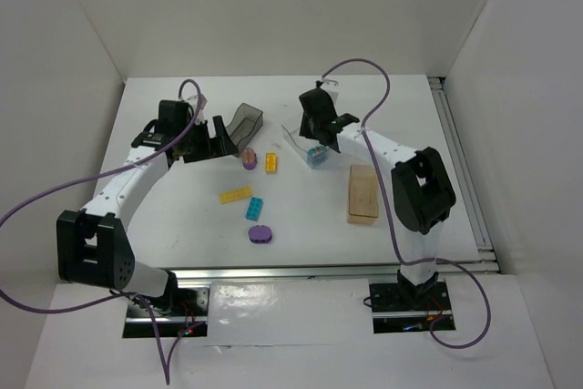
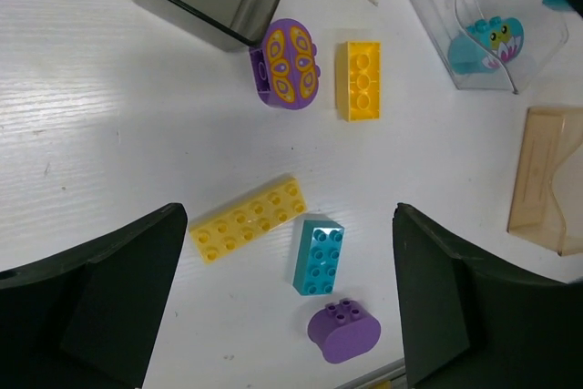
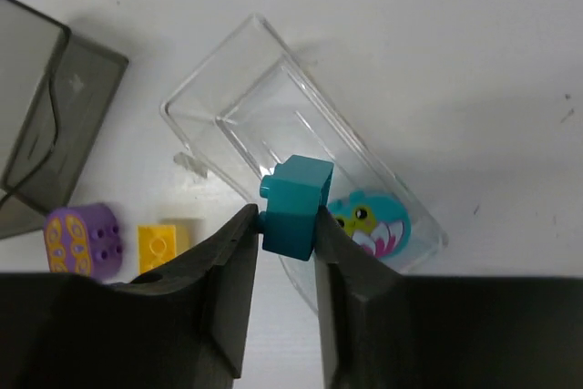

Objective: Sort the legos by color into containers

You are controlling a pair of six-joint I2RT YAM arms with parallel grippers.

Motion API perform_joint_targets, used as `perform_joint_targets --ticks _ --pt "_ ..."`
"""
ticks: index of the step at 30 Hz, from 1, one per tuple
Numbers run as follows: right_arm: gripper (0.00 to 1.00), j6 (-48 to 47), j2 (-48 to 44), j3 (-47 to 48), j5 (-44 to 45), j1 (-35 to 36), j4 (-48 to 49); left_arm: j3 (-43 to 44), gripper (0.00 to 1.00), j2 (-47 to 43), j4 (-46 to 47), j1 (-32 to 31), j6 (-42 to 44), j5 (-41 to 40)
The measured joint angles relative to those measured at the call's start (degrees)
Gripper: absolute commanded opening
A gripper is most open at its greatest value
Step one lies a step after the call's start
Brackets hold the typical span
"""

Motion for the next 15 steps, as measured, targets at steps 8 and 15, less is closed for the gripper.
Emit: perform_joint_targets --ticks 8,15 --pt "0.67 -1.55 7.17 8.35 -1.84 -0.66 -0.81 0.07 0.97 0.00 -1.55 0.00 0.17 0.33" --pt "0.82 -1.53 -1.53 -4.02 -2.19 10.99 -1.11 1.75 0.97 0.02 -3.15 0.00 -0.02 -3.85"
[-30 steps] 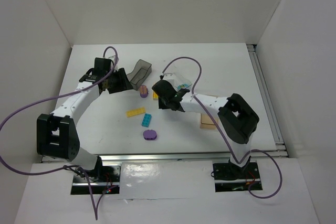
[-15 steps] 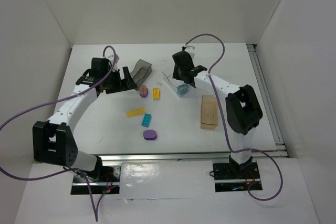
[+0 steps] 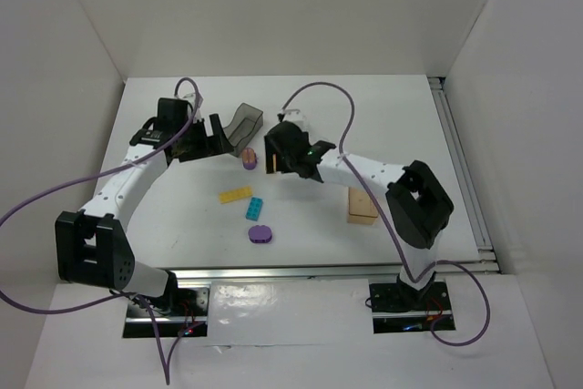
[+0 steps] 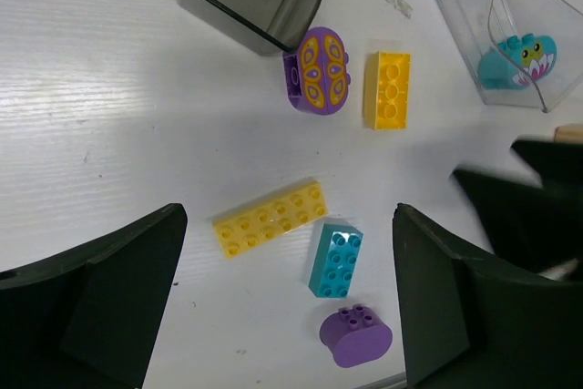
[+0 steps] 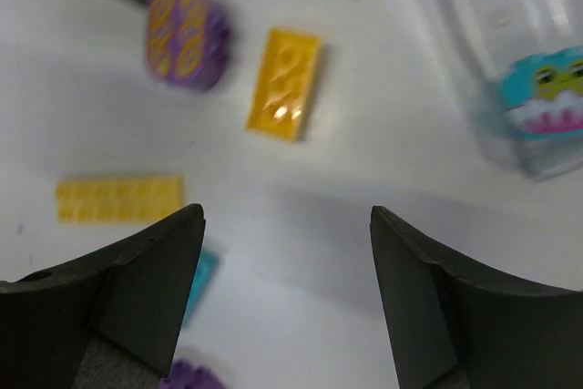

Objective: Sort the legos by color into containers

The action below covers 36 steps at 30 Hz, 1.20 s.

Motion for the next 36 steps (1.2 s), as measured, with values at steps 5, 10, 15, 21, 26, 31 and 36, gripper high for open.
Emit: perform_joint_targets --ticks 5,10,15,21,26,31,36 --pt "0.88 2.12 -1.77 -3.19 -4.13 9.20 0.09 0.28 0.97 0.31 -0.26 0.50 -0.22 -2.01" --pt "0.88 4.42 -0.90 -4.09 -7.04 11.56 0.28 0.31 0.95 0.50 -0.96 1.84 -2.08 -2.60" --pt "0.85 5.84 2.54 -4.09 -9.01 11.65 1.40 0.26 0.98 -0.07 -1.16 4.33 -4.50 -2.84" --pt "0.73 6.75 7.37 -3.58 -8.74 13.46 2.75 -0.28 0.98 -1.84 -1.36 6.93 -4.96 -2.86" --pt "0.47 7.21 8.37 -2.21 -7.43 15.28 3.96 -1.05 0.98 -2.80 -1.40 6.91 -4.83 -2.47" --pt "0.22 8.02 8.22 -1.88 -4.09 15.52 4.02 -3.21 0.98 -4.85 -1.90 6.91 -4.72 -2.51" --pt "0.22 7.65 4.98 -1.99 -0.70 14.73 3.74 -3.39 0.98 -4.92 -2.12 6.91 -4.68 -2.47"
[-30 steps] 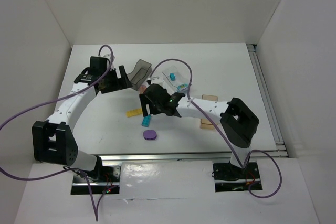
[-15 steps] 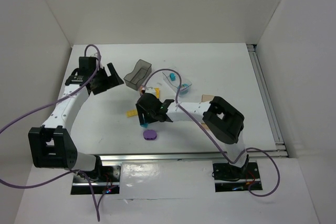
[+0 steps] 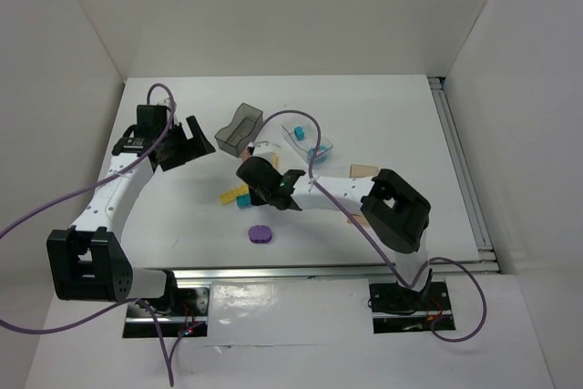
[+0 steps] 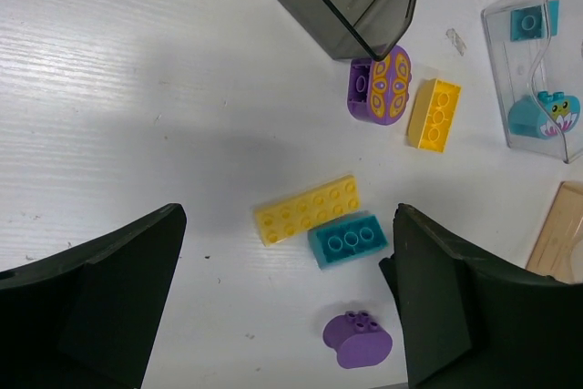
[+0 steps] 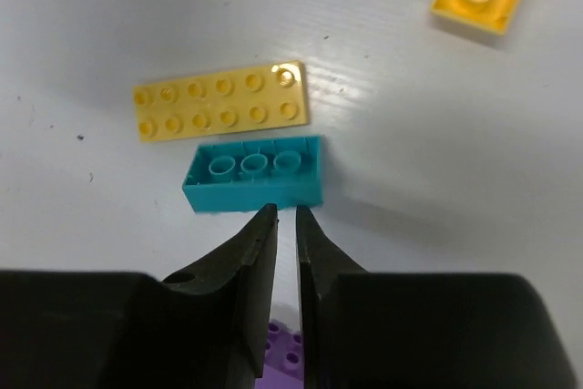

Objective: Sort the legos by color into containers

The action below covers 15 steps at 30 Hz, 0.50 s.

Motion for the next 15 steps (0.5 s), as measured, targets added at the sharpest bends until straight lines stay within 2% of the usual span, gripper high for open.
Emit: perform_joint_targets --ticks 3,4,5,8,15 --pt "0.22 -0.13 -0.42 -0.04 1.64 -0.83 -0.61 0.00 0.98 0.07 -0.02 0.00 0.00 0.33" --pt "0.27 -0.31 -0.48 -0.17 1.95 -1.11 -0.76 0.00 0.98 0.07 0.00 0.00 0.02 0.50" --pt "0.38 -0.35 -0.50 -0.24 2.03 -1.42 -1.05 0.00 0.98 0.07 0.00 0.00 0.04 0.63" --pt "0.62 -1.11 -0.50 -0.22 2.16 -2.01 -1.79 0.00 0.98 0.07 0.00 0.00 0.07 0.76" --pt "0.77 -5.64 0.66 2.49 -1.53 -2.23 -2.86 0.00 0.98 0.07 -0.02 0.00 0.31 0.98"
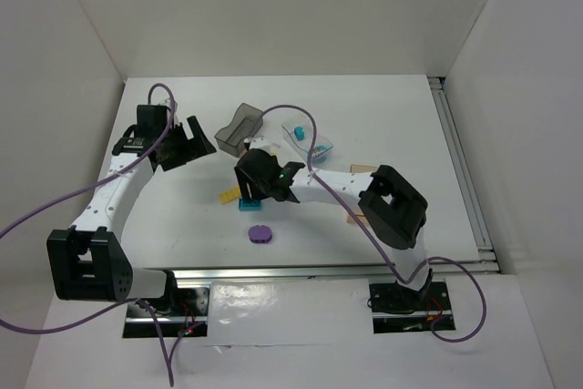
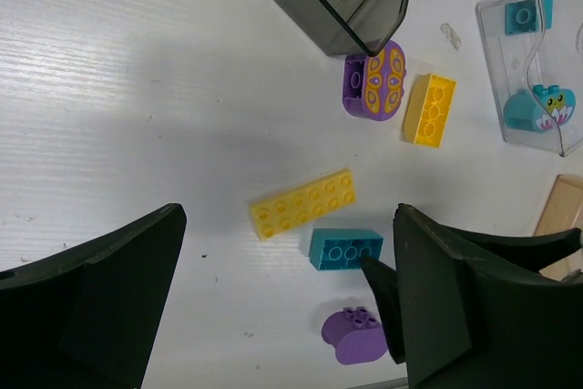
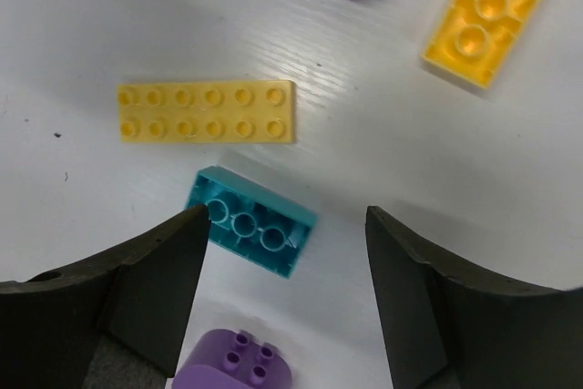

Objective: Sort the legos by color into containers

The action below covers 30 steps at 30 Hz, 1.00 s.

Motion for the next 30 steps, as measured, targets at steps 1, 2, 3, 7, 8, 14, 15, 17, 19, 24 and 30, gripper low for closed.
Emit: perform_joint_targets --ticks 1,2,3,7,8,14,15,17,19,24,30 --pt "0.81 -1.49 0.70 0.96 -0.85 0.00 0.02 0.00 0.98 0.00 0.00 0.00 0.04 0.02" --pt "0.83 -3.34 1.53 2.03 -1.88 0.02 -0.07 0.00 0.98 0.00 0.00 0.00 0.07 0.04" --pt "0.83 -5.75 2.43 3.15 -2.82 0.02 -0.20 0.00 0.98 0.00 0.00 0.00 0.11 0.04" --pt "0.86 -15.15 3.91 4.09 -7.17 0.02 -0.96 0.00 0.98 0.00 0.02 0.00 0.59 0.02" --pt "0.87 -17.46 4.07 4.11 -8.55 0.02 -1.38 0.00 0.98 0.00 0.00 0.00 1.07 0.02" --pt "0.86 -27.65 6.49 5.18 -15.06 0.02 -3.10 0.00 0.98 0.00 -0.04 0.00 1.29 0.04" --pt "0.84 -28.44 6.95 5.18 -15.45 0.02 -3.08 0.02 0.98 0.00 -0.07 0.00 1.29 0.07" --pt "0.75 -29.77 7.78 5.18 -16.15 0.02 -3.04 0.02 0.98 0.00 -0.09 0.00 1.29 0.07" --pt "0.68 -30.38 8.07 5.22 -16.33 0.02 -2.73 0.04 0.98 0.00 -0.15 0.00 1.31 0.07" --pt "0.41 -30.71 8.00 5.18 -16.35 0.02 -2.60 0.48 0.98 0.11 -0.31 0.00 1.31 0.07" --pt "0.34 -30.53 4.76 4.00 -16.26 0.02 -2.91 1.05 0.98 1.18 -0.37 0.00 1.31 0.13"
